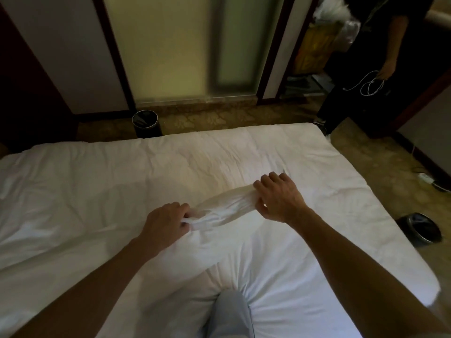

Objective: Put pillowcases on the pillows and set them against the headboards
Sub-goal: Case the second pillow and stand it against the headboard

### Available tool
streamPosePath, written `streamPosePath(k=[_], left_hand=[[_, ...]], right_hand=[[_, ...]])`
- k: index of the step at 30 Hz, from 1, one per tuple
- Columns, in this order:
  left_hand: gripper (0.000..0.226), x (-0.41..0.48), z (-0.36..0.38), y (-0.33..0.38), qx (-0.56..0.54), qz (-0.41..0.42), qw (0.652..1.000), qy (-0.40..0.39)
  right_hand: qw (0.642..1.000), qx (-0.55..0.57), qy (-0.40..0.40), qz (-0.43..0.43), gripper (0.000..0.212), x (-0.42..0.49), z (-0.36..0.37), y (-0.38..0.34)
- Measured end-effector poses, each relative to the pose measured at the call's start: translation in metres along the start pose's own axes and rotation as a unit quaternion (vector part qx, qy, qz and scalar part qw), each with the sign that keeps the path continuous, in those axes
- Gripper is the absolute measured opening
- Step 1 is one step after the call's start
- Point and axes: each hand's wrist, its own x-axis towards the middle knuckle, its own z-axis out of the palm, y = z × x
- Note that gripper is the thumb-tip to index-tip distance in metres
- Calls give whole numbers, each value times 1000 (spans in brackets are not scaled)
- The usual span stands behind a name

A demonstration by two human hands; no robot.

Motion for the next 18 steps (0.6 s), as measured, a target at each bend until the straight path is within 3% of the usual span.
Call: streamPosePath(k=[3,6,8,11,13,16,18], left_hand=[[21,4,0,-3,-3,0,1000,-5],[22,5,-4,-3,-14,-5,1000,-21],[29,4,-3,-5,-16,3,1000,-20],[47,-2,4,-11,-20,4,1000,8],[48,-8,7,-14,-16,1,999,30],[38,-15,3,-16,-13,12,997,72],[44,-19,-1,-19,-10,-7,998,61]], right_hand=[[999,-8,-2,38,29,-8,3,6],[985,44,-30,166,34,-15,7,1],[956,127,-33,263,39,-17,7,-4],[856,318,-34,407,44,-9,2,-7],[791,405,-43,456,51,-3,2,-7],[731,468,-23,496,56,4,3,-5],[687,503,-2,524,59,9,7,-2]])
